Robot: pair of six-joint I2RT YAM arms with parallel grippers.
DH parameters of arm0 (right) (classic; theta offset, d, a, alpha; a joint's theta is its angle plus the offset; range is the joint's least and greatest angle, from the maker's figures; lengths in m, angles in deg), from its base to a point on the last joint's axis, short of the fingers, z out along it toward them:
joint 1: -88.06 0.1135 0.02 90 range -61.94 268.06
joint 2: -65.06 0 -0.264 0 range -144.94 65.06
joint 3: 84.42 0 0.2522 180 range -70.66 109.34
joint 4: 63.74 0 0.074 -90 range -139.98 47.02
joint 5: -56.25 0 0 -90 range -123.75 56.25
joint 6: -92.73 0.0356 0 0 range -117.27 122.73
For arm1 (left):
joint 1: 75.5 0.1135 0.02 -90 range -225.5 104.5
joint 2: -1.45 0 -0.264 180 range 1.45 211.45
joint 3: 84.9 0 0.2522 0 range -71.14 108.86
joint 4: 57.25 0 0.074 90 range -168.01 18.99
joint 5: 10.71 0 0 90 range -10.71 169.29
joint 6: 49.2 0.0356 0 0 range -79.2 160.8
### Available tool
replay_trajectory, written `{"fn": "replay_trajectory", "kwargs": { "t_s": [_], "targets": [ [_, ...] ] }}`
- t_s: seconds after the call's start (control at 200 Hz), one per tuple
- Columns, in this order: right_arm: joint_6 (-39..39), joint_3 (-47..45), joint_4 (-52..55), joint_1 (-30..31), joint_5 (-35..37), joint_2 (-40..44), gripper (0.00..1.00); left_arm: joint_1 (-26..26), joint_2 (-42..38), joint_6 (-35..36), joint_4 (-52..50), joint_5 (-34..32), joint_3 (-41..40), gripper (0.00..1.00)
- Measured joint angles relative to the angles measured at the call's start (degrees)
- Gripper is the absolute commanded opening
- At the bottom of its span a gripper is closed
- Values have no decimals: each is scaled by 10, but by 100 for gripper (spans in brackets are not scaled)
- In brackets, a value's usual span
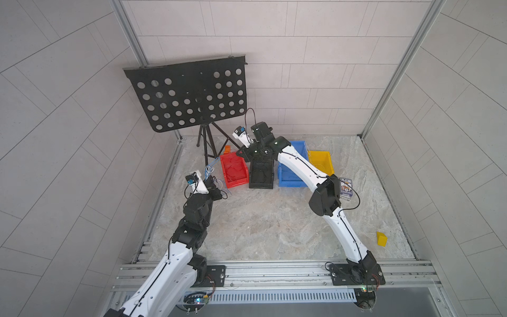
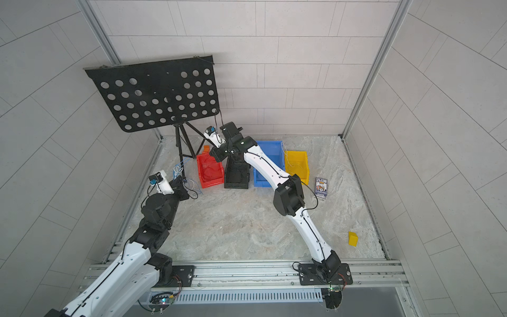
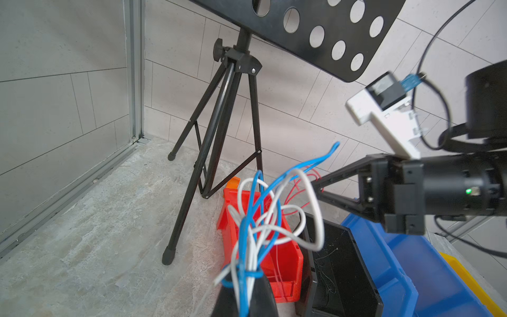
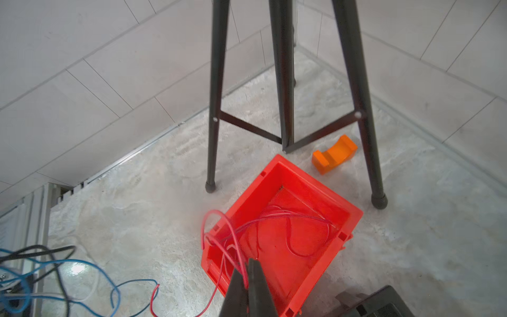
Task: Untangle and sort cables by color
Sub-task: Place the cable in the bin.
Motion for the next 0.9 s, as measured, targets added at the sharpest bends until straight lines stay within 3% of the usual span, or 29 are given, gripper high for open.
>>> {"fn": "replay_trajectory", "kwargs": {
  "t_s": [0.535, 0.645, 0.72, 0.901],
  "targets": [
    [-1, 13, -11, 18, 15, -66, 0, 0, 10, 0, 12, 11, -2, 0],
    [8, 13, -14, 16, 8, -88, 10, 0, 10, 0, 12, 12, -2, 0],
    [14, 12, -13, 16, 3, -96, 30, 0, 10, 0, 12, 14, -2, 0],
    [11, 11, -16, 15, -3, -95, 47, 0, 21, 0, 13, 20, -2, 0]
  ]
}}
